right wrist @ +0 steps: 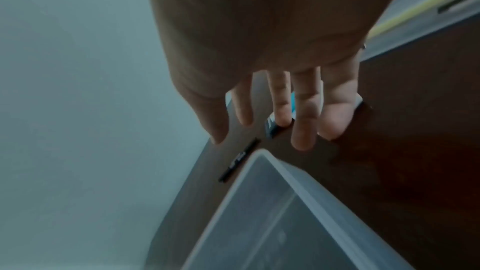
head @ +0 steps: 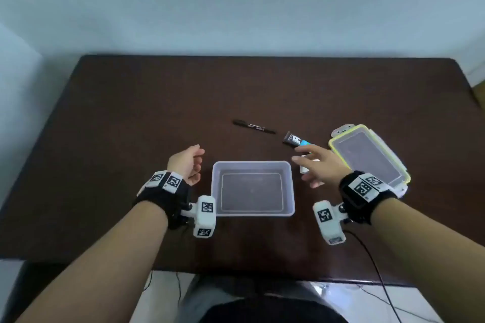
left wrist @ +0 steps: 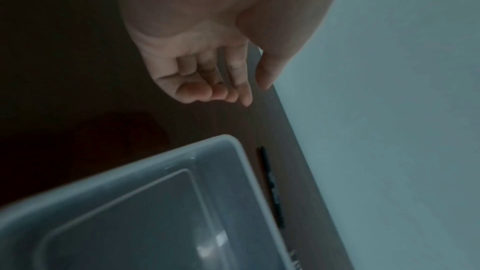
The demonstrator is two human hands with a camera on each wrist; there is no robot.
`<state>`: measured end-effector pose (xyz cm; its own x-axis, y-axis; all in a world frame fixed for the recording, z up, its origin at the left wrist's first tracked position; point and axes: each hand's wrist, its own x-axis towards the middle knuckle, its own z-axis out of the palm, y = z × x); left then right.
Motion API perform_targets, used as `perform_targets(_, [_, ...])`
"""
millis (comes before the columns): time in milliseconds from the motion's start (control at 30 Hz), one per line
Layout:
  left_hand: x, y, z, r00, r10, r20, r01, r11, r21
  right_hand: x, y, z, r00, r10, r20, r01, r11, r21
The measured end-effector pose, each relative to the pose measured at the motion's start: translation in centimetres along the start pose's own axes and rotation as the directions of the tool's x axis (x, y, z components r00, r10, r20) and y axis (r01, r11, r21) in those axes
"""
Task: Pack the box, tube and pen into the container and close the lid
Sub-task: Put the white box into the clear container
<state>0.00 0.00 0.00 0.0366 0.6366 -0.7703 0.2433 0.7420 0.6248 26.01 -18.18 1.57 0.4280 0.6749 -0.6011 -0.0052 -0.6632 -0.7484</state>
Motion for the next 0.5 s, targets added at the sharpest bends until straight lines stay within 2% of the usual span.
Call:
perform_targets(100, [1.2, -2.1, -0.2, 1.000, -0.009, 0.003, 0.009, 0.998, 0.068, 0.3, 1.8, 2.4, 0.998, -0.061, 0.025, 0.063, 0.992, -0.111])
perform_targets(167, [1.5, -3.5, -0.4, 0.999, 0.002, 0.049, -0.003, 1.000, 0.030, 0.4, 2.9, 3.6, 0.991, -0.130, 0.033, 0.133, 0.985, -0.110])
perform_targets(267, [2.2, -4.4, -0.3, 0.988, 0.027, 0.152, -0.026, 1.000, -0.006, 1.2, 4.0, 4.1, 0.973, -0.227, -0.044, 0.224, 0.973, -0.062])
perform_targets(366, [2.8, -5.5, -0.1, 0.953, 0.105, 0.283, -0.107, 0.994, -0.010, 2.1, 5.6, 4.8, 0.947, -0.300, -0.116, 0.304, 0.953, 0.014])
perform_targets(500, [3.4, -6.7, -0.4, 0.897, 0.275, 0.347, -0.284, 0.958, -0.025, 3.1, 7.8, 5.8, 0.896, -0.400, -0.191, 0.417, 0.907, 0.056])
